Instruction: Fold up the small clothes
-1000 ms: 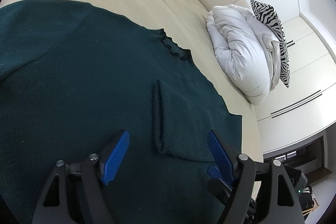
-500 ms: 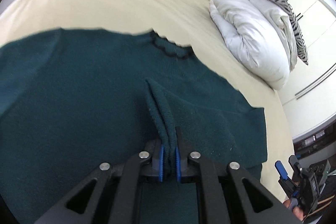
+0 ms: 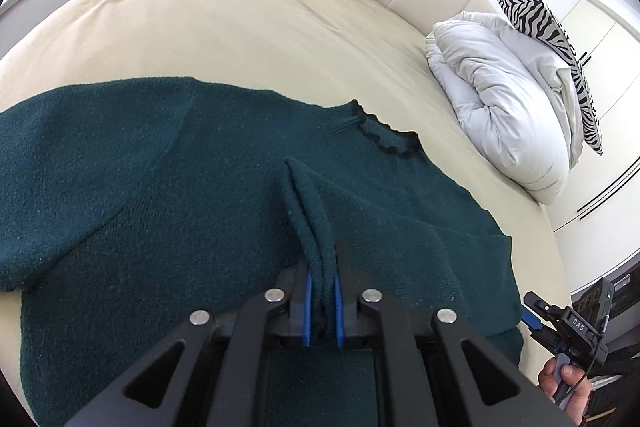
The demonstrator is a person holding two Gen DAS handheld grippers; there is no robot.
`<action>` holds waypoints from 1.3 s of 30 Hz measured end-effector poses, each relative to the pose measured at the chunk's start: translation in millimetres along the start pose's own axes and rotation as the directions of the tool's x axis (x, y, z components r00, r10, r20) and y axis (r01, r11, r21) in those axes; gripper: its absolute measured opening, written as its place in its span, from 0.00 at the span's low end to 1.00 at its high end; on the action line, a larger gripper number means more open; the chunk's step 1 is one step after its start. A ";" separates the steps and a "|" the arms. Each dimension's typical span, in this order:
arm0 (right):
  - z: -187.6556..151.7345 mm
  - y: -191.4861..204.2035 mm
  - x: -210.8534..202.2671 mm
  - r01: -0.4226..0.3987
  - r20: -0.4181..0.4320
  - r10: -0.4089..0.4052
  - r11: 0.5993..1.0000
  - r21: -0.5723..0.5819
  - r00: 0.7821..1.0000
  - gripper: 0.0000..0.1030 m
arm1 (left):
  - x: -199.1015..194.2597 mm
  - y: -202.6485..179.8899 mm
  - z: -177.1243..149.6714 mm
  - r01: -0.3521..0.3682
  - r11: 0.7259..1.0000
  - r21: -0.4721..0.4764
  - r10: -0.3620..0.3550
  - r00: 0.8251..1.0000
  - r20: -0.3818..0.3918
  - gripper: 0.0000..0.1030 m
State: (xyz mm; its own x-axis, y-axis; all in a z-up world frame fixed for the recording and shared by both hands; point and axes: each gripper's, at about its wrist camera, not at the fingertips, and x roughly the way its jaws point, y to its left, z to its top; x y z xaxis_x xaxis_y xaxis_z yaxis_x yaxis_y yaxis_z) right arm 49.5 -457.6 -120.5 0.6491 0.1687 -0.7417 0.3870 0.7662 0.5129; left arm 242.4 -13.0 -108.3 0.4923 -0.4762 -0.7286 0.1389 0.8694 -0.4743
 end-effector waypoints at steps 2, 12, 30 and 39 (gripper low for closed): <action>0.3 3.6 10.7 0.000 -0.032 0.000 1.000 -0.017 0.999 0.45 | 0.0 1.5 0.4 0.002 1.000 -0.007 -0.002 1.000 0.009 0.09; 2.9 3.0 10.2 0.027 -0.036 -0.027 1.000 -0.013 0.999 0.36 | -0.9 -0.9 0.7 -0.003 1.000 0.012 0.002 0.999 0.048 0.09; 70.8 12.3 66.4 0.119 0.010 -0.119 0.989 -0.091 0.993 0.06 | -3.7 10.0 -12.1 -0.006 1.000 -0.010 0.007 0.996 0.091 0.09; 72.5 2.8 74.7 0.180 0.034 -0.178 0.978 -0.109 0.983 0.04 | 6.0 15.6 -16.9 -0.019 1.000 -0.010 0.020 0.997 0.072 0.09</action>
State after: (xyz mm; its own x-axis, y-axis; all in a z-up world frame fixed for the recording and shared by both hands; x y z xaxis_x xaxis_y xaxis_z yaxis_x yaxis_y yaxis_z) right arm 146.5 -487.8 -143.1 0.5918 0.0087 -0.8060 0.4239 0.8471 0.3204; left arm 233.0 -4.5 -128.4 0.5555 -0.4478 -0.7006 0.1208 0.8771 -0.4649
